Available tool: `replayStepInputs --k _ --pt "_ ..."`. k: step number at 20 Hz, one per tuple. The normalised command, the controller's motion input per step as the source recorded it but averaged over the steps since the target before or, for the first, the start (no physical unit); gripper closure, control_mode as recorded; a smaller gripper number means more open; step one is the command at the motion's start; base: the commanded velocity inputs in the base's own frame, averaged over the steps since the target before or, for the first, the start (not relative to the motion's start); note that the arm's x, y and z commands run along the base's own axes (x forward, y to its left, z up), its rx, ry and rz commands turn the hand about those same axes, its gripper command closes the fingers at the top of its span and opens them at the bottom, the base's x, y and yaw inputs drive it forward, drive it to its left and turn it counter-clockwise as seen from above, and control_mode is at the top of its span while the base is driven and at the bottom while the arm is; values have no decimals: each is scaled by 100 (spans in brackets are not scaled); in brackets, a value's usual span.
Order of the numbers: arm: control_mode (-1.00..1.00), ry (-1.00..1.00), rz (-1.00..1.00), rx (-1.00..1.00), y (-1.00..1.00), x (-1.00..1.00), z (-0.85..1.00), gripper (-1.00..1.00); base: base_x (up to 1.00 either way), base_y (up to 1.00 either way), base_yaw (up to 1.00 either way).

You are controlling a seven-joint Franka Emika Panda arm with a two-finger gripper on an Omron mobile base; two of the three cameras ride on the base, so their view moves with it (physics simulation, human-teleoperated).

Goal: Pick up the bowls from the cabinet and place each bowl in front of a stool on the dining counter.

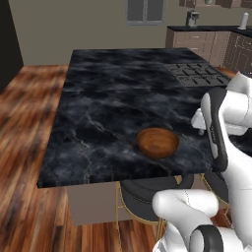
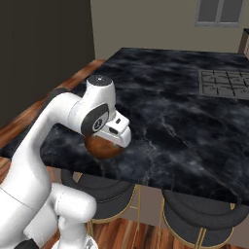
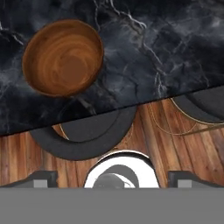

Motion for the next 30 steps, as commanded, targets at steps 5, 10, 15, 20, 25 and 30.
replayStepInputs --k 5,10,15,20,25,30 --pt "-100 0 12 0 76 0 0 -100 0 0 0" --pt "-100 -9 17 2 47 -2 -9 -100 0 0 0" --pt "-100 -34 14 4 12 -30 -12 -100 0 0 0" --pt "-100 -35 12 2 1 -45 1 -100 0 0 0" --pt "-100 -4 1 0 8 -29 21 -100 0 0 0" --pt "-100 0 0 0 6 0 10 -100 0 0 0"
